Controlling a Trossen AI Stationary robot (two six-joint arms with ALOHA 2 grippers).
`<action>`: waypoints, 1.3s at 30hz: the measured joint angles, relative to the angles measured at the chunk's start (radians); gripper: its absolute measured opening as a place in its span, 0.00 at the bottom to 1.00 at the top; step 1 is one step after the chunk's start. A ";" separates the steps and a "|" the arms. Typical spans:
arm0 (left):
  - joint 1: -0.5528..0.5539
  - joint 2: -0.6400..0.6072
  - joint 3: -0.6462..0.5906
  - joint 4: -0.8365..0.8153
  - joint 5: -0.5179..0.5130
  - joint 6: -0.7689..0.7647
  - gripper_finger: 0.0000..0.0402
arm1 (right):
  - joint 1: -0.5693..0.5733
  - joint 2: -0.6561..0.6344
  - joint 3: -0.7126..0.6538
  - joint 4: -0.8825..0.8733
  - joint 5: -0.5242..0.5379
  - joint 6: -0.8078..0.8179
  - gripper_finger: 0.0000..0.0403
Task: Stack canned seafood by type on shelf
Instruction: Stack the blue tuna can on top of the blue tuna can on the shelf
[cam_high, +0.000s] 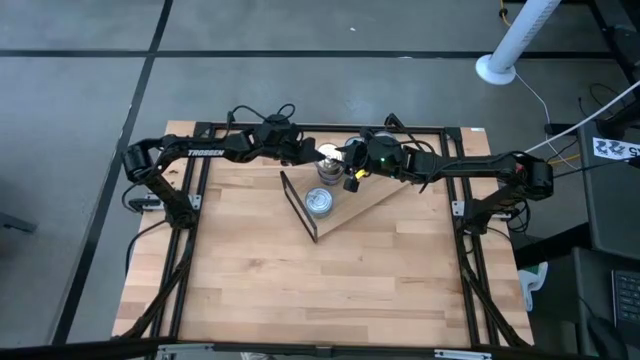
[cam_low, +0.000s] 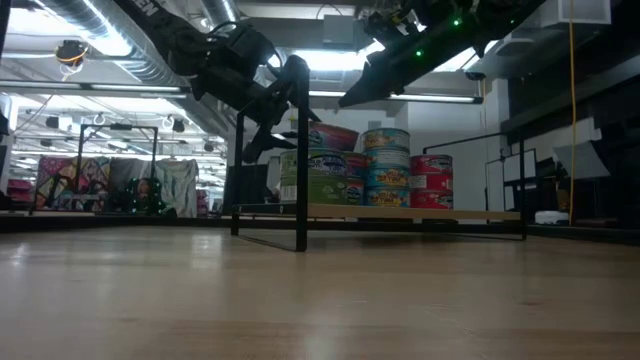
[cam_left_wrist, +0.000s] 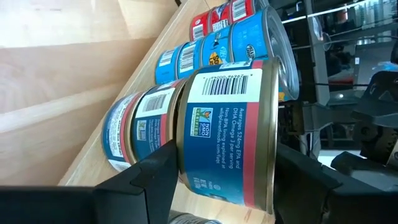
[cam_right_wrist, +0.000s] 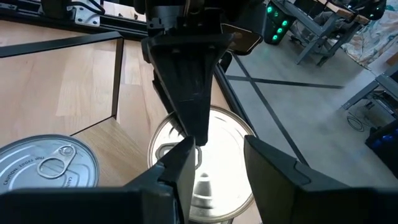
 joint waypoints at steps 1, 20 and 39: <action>0.000 0.000 0.000 0.000 -0.005 0.002 0.55 | 0.000 0.000 0.000 0.000 0.000 0.000 0.34; -0.068 0.003 -0.002 0.052 -0.071 -0.025 0.55 | 0.000 0.000 0.000 0.014 0.000 0.002 0.34; -0.068 0.002 -0.002 0.045 -0.073 -0.031 0.55 | 0.000 -0.001 0.000 0.000 0.000 0.004 0.34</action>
